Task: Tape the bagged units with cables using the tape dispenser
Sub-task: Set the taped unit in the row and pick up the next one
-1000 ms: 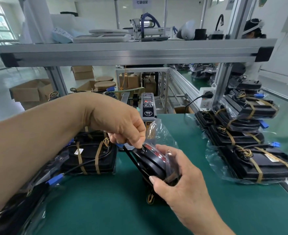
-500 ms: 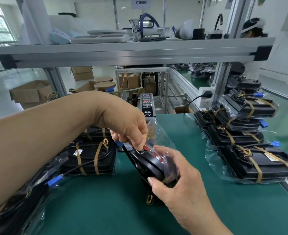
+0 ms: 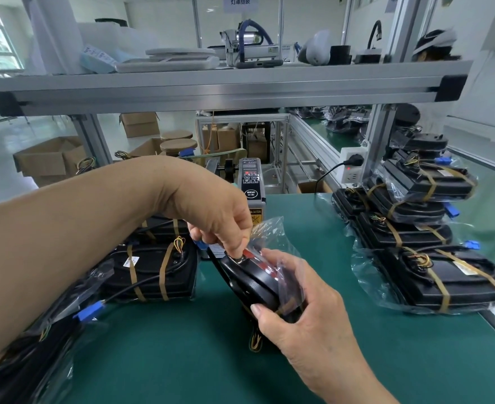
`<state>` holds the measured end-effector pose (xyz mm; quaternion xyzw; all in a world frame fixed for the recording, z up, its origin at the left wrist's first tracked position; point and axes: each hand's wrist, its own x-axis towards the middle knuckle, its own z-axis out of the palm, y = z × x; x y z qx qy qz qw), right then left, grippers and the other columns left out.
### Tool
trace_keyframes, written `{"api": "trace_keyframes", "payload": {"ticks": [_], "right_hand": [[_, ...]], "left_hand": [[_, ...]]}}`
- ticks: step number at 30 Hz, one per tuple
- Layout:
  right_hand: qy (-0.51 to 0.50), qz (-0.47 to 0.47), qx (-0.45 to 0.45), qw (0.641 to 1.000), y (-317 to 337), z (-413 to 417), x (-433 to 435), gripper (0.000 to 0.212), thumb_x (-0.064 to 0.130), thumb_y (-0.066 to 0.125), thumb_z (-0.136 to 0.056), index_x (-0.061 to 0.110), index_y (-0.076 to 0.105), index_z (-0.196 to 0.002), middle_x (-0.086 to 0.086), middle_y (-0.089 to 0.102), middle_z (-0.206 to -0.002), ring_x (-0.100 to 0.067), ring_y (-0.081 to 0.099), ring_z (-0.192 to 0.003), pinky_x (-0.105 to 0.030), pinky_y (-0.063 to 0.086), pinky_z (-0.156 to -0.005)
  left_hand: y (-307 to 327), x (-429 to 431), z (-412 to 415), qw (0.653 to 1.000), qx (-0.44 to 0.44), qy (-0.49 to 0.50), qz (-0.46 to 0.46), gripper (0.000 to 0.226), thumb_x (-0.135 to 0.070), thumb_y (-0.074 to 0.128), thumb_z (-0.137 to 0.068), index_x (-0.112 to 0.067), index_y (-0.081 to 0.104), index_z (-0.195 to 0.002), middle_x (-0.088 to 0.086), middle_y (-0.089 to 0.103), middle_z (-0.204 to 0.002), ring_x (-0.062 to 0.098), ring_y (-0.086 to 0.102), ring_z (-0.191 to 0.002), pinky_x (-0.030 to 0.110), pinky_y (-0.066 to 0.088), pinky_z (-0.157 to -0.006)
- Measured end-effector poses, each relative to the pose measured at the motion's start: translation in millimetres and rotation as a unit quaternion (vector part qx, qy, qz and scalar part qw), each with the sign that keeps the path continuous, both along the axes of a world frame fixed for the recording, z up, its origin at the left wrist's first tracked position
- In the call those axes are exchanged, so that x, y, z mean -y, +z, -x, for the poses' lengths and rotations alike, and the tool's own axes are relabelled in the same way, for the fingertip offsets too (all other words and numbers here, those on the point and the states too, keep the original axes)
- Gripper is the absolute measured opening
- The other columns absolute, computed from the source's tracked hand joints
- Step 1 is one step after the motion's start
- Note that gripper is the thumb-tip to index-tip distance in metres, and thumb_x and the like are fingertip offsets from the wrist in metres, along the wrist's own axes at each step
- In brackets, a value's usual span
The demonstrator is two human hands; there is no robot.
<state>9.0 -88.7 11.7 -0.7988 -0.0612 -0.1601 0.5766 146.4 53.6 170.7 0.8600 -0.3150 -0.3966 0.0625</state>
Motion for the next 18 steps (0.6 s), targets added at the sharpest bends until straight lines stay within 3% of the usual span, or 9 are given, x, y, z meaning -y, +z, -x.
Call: {"api": "trace_keyframes", "payload": {"ticks": [6, 11, 18], "right_hand": [[0.003, 0.001, 0.0, 1.0, -0.7, 0.0, 0.5, 0.059, 0.007, 0.083, -0.074, 0.038, 0.062, -0.12, 0.02, 0.071, -0.095, -0.001, 0.065, -0.082, -0.006, 0.045, -0.075], [0.008, -0.003, -0.005, 1.0, -2.8, -1.0, 1.7, 0.06, 0.011, 0.082, -0.076, 0.039, 0.06, -0.124, 0.017, 0.072, -0.107, -0.008, 0.068, -0.096, -0.014, 0.051, -0.083], [0.003, 0.0, 0.0, 1.0, -3.8, -2.2, 3.1, 0.06, 0.01, 0.083, -0.075, 0.038, 0.062, -0.124, 0.017, 0.071, -0.105, -0.005, 0.066, -0.089, -0.011, 0.048, -0.079]], "left_hand": [[3.9, -4.7, -4.2, 0.998, -0.052, -0.022, 0.037, 0.023, -0.004, 0.057, -0.094, -0.018, 0.062, -0.077, -0.006, 0.046, -0.062, 0.007, 0.038, -0.052, 0.018, 0.038, -0.052], [1.4, 1.4, -3.8, 0.998, -0.045, -0.043, -0.004, 0.025, -0.005, 0.058, -0.094, -0.021, 0.062, -0.074, -0.01, 0.047, -0.059, 0.006, 0.038, -0.051, 0.017, 0.038, -0.052], [1.4, 5.9, -4.2, 0.999, -0.022, -0.029, -0.014, 0.022, -0.006, 0.06, -0.093, -0.018, 0.062, -0.076, -0.007, 0.047, -0.061, 0.007, 0.038, -0.052, 0.018, 0.035, -0.052]]}}
